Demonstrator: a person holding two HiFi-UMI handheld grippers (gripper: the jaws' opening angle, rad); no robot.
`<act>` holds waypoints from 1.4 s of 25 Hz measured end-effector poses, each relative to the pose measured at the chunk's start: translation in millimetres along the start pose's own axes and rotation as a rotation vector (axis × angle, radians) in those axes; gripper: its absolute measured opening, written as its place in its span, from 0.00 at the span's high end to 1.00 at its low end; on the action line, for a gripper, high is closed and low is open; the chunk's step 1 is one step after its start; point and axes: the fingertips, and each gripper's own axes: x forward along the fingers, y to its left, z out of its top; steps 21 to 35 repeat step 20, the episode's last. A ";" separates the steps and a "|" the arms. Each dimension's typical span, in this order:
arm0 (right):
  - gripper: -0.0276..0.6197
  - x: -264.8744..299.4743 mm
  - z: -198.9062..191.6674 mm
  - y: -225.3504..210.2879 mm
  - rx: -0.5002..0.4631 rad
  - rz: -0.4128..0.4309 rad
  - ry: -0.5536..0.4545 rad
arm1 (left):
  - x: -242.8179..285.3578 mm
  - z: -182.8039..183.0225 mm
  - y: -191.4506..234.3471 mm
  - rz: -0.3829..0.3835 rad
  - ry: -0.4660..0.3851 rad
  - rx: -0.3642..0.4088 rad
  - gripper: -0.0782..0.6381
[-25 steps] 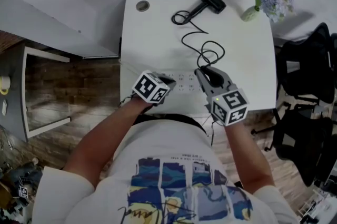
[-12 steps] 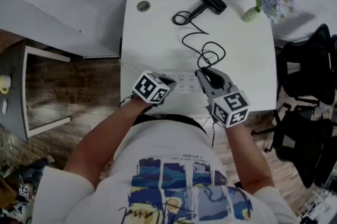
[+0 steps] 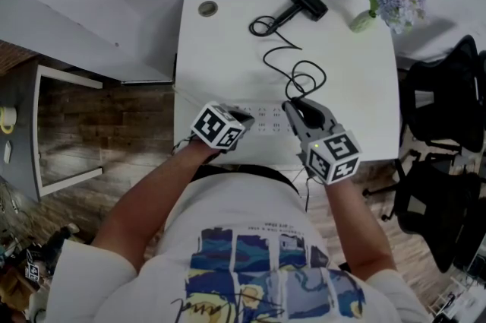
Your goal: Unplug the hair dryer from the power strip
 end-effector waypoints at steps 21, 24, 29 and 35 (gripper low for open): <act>0.88 -5.8 -4.4 -7.6 0.147 0.005 -0.043 | -0.2 -0.8 1.8 0.010 -0.008 0.009 0.89; 0.88 -5.8 -4.4 -7.6 0.147 0.005 -0.043 | -0.2 -0.8 1.8 0.010 -0.008 0.009 0.89; 0.88 -5.8 -4.4 -7.6 0.147 0.005 -0.043 | -0.2 -0.8 1.8 0.010 -0.008 0.009 0.89; 0.88 -5.8 -4.4 -7.6 0.147 0.005 -0.043 | -0.2 -0.8 1.8 0.010 -0.008 0.009 0.89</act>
